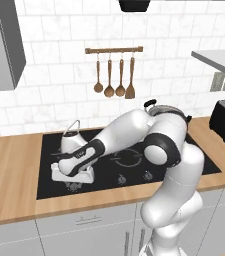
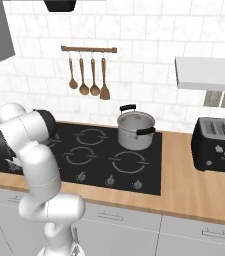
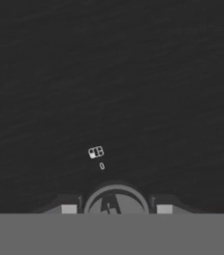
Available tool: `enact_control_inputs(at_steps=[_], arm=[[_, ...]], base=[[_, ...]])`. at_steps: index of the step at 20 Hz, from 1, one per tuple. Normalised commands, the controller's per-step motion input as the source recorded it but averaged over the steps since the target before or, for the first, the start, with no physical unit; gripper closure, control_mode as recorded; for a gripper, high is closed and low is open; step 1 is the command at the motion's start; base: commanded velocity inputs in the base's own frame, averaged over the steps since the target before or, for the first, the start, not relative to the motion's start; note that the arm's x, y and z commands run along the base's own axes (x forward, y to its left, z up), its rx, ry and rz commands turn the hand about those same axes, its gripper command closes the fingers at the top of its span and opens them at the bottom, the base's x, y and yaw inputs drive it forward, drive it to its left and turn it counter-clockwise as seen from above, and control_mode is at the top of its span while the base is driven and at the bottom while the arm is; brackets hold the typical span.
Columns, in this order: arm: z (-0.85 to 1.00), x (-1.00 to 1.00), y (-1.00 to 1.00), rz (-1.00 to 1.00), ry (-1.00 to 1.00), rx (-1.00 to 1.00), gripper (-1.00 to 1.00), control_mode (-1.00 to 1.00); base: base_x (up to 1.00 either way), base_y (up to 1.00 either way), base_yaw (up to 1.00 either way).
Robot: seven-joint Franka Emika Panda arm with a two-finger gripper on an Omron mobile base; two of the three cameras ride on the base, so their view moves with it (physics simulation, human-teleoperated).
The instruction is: Pick the kettle from the counter and place it on a stove burner. Then turn the burner on.
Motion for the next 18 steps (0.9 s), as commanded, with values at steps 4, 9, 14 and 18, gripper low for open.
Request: enact_control_inputs(at_steps=[4, 9, 14, 18], arm=[[-0.01, -0.03, 0.0, 0.0, 0.0, 0.0, 1.0, -1.0], [-0.01, 0.0, 0.01, 0.04, 0.04, 0.0, 1.0, -1.0], [-0.11, 0.0, 0.01, 0.23, 0.08, 0.0, 1.0, -1.0], [-0.27, 0.0, 0.0, 0.33, 0.04, 0.0, 1.0, -1.0]], base=[[0.0, 0.0, 0.0], [0.0, 0.0, 0.0], [0.0, 0.0, 0.0], [0.0, 0.0, 0.0]])
